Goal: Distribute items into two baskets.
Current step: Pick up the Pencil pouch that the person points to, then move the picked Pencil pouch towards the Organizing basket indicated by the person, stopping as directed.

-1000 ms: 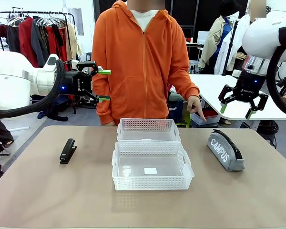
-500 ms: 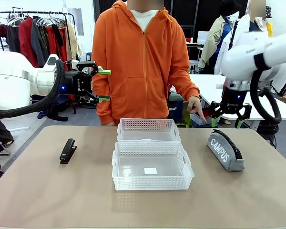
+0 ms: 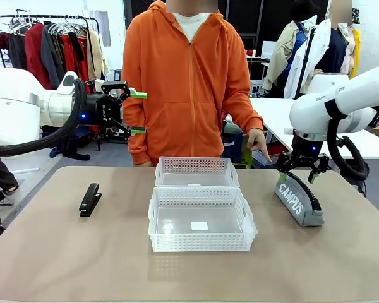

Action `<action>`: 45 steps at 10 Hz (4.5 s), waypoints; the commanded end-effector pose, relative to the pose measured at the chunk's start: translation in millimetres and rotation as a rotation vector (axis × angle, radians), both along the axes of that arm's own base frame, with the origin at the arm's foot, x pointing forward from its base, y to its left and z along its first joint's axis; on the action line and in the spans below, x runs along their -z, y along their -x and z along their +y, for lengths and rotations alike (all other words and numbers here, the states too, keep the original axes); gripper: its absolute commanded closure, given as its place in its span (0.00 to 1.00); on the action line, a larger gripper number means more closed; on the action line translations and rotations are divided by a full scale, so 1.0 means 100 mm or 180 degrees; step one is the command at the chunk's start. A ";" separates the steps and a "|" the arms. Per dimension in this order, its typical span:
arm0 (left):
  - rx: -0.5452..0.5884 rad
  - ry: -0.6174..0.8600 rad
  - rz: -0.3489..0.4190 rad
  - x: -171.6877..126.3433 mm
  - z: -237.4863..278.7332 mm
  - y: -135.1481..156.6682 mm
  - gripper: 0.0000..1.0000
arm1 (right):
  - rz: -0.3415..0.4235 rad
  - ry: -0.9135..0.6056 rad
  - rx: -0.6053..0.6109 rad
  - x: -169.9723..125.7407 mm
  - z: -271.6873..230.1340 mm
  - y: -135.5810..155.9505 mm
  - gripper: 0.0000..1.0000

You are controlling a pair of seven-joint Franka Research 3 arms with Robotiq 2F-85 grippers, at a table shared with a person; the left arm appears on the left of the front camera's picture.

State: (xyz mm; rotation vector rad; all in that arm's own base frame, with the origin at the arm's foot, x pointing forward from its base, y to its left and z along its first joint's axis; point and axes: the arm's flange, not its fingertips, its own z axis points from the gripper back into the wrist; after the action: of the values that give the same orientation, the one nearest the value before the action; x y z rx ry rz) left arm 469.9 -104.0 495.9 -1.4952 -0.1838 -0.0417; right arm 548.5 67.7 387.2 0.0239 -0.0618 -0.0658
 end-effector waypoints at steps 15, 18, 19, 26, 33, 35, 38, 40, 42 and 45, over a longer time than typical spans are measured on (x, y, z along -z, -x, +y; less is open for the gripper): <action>-0.0001 0.0012 -0.0009 -0.02 0.01 0.01 0.00 | 0.0097 -0.0083 -0.0187 0.18 -0.08 0.09 1.00; -0.0001 0.0012 -0.0009 -0.02 0.01 0.01 0.00 | 0.0134 -0.0112 -0.0188 0.00 -0.11 0.09 1.00; -0.0001 0.0012 -0.0009 -0.02 0.01 0.01 0.00 | 0.0153 -0.0212 -0.0163 -0.07 -0.11 0.10 1.00; -0.0001 0.0012 -0.0009 -0.02 0.01 0.01 0.00 | 0.0042 -0.0702 -0.0046 -1.49 -0.20 0.30 1.00; -0.0001 0.0012 -0.0009 -0.02 0.01 0.01 0.00 | -0.0288 -0.0708 -0.0068 -2.83 -0.47 0.03 1.00; -0.0001 0.0012 -0.0009 -0.02 0.01 0.01 0.00 | -0.0384 -0.0660 -0.0098 -3.07 -0.41 0.02 1.00; -0.0001 0.0012 -0.0009 -0.02 0.01 0.01 0.00 | -0.0405 -0.0739 -0.0065 -3.09 -0.33 0.01 1.00; -0.0001 0.0012 -0.0009 -0.02 0.01 0.01 0.00 | -0.0458 -0.0643 -0.0052 -3.13 -0.36 0.07 1.00; -0.0001 0.0012 -0.0009 -0.02 0.01 0.01 0.00 | -0.0458 -0.0643 -0.0052 -3.13 -0.36 0.07 1.00; -0.0001 0.0012 -0.0009 -0.02 0.01 0.01 0.00 | -0.0458 -0.0643 -0.0052 -3.13 -0.36 0.07 1.00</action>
State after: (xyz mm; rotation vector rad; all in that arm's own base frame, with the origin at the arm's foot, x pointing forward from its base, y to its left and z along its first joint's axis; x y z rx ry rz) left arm 470.0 -103.8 495.7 -1.4952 -0.1836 -0.0411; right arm 543.9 32.5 698.0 0.2318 -0.1942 -0.0528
